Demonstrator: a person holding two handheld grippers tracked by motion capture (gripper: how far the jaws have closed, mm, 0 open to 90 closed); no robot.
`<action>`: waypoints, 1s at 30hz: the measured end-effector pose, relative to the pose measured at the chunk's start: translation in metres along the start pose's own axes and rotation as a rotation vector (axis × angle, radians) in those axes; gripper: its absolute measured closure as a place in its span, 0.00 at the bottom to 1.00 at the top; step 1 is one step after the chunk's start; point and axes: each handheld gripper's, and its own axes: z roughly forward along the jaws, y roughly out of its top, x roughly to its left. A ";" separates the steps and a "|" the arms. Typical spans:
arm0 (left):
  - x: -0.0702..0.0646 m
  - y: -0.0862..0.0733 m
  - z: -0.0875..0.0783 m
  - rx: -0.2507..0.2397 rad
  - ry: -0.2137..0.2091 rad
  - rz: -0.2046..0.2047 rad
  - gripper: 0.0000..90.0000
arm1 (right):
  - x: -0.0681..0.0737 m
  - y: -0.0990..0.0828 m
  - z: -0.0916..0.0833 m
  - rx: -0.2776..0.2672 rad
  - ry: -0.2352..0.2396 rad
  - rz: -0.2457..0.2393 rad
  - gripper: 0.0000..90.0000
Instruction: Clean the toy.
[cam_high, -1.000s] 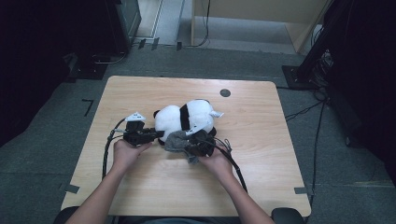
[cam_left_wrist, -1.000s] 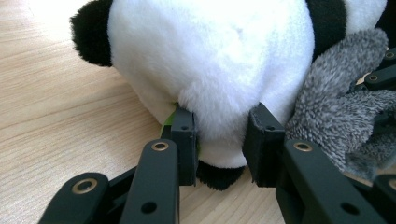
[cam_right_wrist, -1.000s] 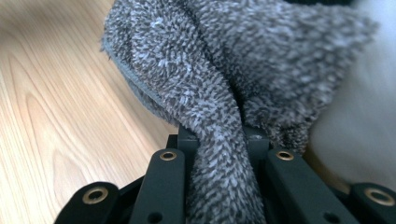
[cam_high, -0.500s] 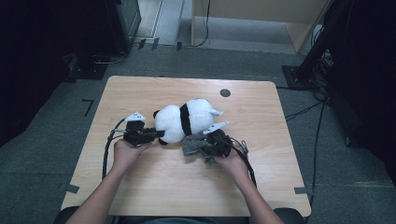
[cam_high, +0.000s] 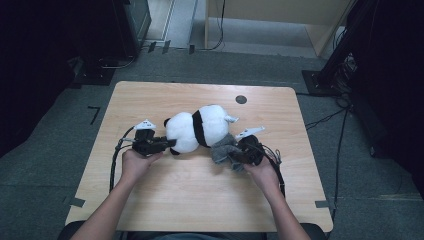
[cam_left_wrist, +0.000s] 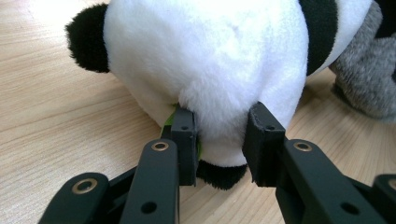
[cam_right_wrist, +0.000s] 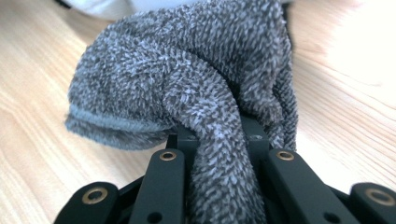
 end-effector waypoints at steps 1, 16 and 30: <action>0.000 0.000 0.000 0.000 0.000 -0.001 0.77 | -0.003 -0.001 -0.001 -0.006 -0.001 0.010 0.85; 0.000 0.001 -0.001 -0.001 -0.001 -0.008 0.77 | -0.050 -0.008 -0.025 -0.135 -0.040 0.141 0.84; 0.000 0.001 -0.001 -0.004 -0.001 -0.002 0.77 | -0.099 -0.026 -0.029 -0.195 -0.129 0.257 0.83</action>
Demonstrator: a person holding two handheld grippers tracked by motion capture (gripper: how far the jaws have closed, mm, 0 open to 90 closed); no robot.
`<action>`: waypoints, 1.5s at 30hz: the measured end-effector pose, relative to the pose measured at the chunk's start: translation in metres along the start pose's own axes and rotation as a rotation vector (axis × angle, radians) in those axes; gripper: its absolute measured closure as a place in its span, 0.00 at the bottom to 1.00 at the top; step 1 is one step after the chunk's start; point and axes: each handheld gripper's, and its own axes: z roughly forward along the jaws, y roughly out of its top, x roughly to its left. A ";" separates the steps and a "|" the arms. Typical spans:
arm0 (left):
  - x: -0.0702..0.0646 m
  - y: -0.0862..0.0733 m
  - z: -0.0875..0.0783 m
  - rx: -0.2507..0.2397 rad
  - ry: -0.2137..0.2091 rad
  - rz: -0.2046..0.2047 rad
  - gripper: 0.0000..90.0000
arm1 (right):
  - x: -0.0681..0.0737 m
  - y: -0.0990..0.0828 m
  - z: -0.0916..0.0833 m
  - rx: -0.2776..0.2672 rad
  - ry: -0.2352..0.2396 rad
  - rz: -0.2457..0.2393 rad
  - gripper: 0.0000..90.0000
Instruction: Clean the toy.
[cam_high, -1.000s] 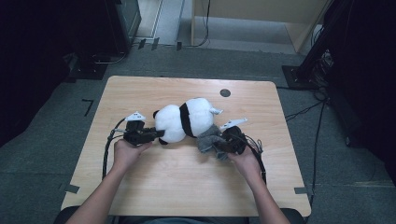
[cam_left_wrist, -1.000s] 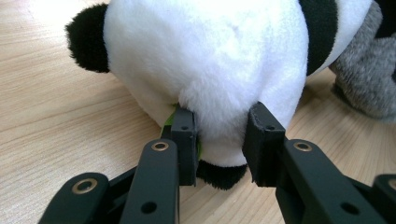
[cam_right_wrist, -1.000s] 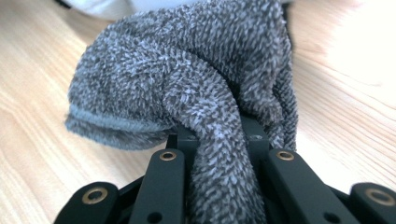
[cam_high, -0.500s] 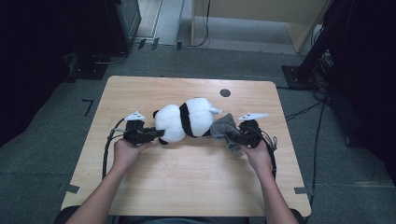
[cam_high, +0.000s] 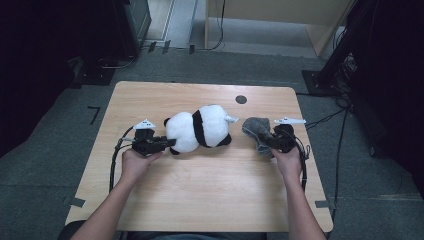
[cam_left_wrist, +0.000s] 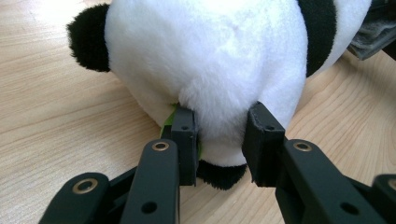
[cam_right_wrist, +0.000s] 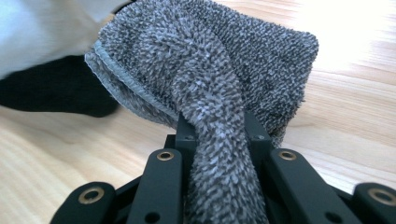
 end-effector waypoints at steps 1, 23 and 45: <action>0.000 0.000 0.000 0.000 0.000 0.000 0.77 | -0.001 0.000 0.000 0.000 -0.004 0.006 0.83; -0.008 -0.003 -0.002 -0.005 -0.019 -0.010 0.80 | 0.021 0.005 0.002 0.014 -0.026 -0.031 0.84; -0.020 -0.009 0.002 -0.024 -0.046 0.004 0.76 | 0.096 0.054 0.005 -0.097 0.101 -0.160 0.85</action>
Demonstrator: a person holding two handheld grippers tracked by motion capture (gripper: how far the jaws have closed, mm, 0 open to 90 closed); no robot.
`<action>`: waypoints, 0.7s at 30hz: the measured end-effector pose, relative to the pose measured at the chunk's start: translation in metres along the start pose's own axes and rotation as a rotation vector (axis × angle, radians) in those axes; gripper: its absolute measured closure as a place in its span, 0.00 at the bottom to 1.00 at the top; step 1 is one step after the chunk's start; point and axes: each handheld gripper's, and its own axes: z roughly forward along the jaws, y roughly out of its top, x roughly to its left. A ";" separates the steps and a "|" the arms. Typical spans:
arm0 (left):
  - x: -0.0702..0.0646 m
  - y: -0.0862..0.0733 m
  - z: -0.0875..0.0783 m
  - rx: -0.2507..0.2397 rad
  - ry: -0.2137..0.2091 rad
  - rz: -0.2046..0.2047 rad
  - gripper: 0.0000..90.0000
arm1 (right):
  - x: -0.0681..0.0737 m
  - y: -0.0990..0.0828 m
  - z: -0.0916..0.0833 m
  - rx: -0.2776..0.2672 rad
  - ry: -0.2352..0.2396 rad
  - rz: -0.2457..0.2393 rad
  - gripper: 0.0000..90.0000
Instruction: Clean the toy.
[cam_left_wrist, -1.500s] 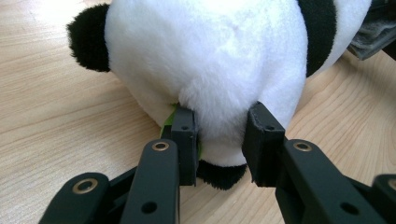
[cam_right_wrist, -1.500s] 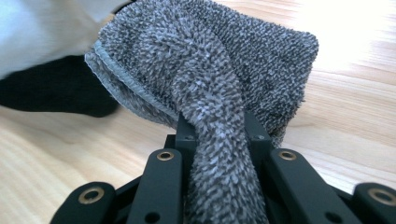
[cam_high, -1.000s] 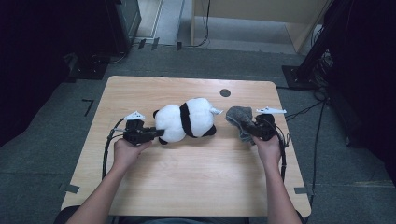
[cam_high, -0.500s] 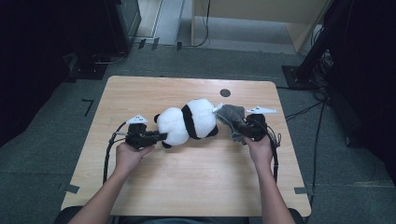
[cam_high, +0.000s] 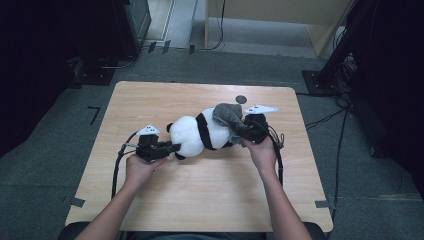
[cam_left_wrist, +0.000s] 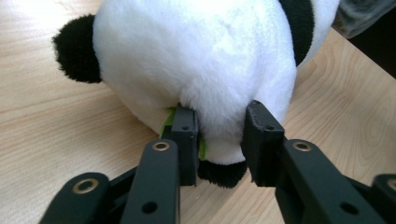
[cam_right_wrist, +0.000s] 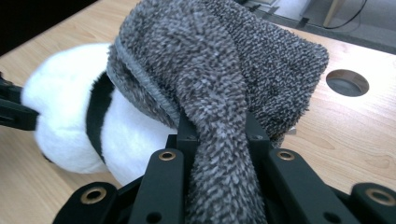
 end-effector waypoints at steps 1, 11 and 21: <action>0.002 0.000 0.000 -0.002 -0.008 -0.002 0.74 | -0.001 0.000 0.001 0.004 -0.003 -0.003 0.85; 0.013 0.007 -0.008 0.030 0.015 0.096 0.47 | -0.014 0.000 0.008 0.017 -0.004 0.019 0.85; 0.030 0.039 -0.022 0.019 -0.033 0.142 0.49 | -0.016 0.001 0.010 0.028 -0.001 0.003 0.85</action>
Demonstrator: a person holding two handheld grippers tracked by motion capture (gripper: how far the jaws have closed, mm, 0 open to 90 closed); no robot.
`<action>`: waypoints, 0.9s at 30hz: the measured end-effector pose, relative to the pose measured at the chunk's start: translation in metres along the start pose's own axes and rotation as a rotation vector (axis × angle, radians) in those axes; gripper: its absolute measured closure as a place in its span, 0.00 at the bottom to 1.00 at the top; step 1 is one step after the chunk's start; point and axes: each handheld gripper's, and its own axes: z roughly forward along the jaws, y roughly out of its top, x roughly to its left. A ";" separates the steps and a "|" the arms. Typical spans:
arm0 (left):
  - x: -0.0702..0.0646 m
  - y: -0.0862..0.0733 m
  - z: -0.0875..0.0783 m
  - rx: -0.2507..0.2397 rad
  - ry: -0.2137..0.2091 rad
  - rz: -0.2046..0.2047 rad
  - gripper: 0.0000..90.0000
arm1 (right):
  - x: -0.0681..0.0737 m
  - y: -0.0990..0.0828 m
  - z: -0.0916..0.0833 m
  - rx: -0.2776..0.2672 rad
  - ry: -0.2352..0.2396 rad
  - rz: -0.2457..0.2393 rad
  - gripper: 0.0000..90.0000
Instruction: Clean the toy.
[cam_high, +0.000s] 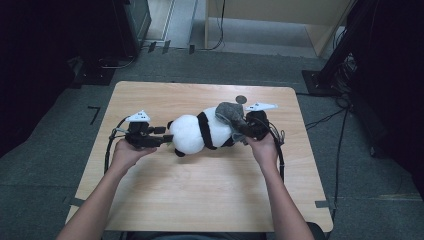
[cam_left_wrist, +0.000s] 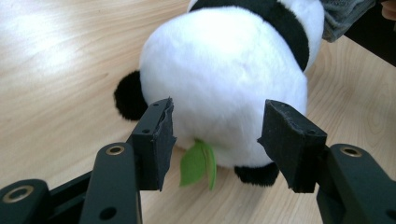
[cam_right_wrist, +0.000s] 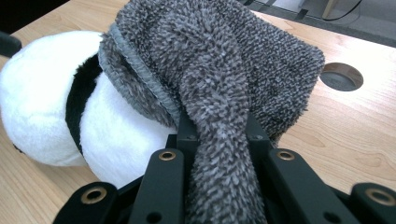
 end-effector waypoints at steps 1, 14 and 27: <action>0.000 0.002 0.001 0.000 0.003 0.019 0.49 | 0.000 0.000 0.000 0.001 0.001 0.001 0.85; 0.017 0.024 0.016 0.011 -0.046 0.059 0.37 | -0.002 0.001 0.002 0.010 0.012 -0.003 0.85; 0.025 0.014 0.043 0.060 -0.101 0.023 0.11 | -0.003 -0.001 0.007 0.017 0.053 -0.004 0.85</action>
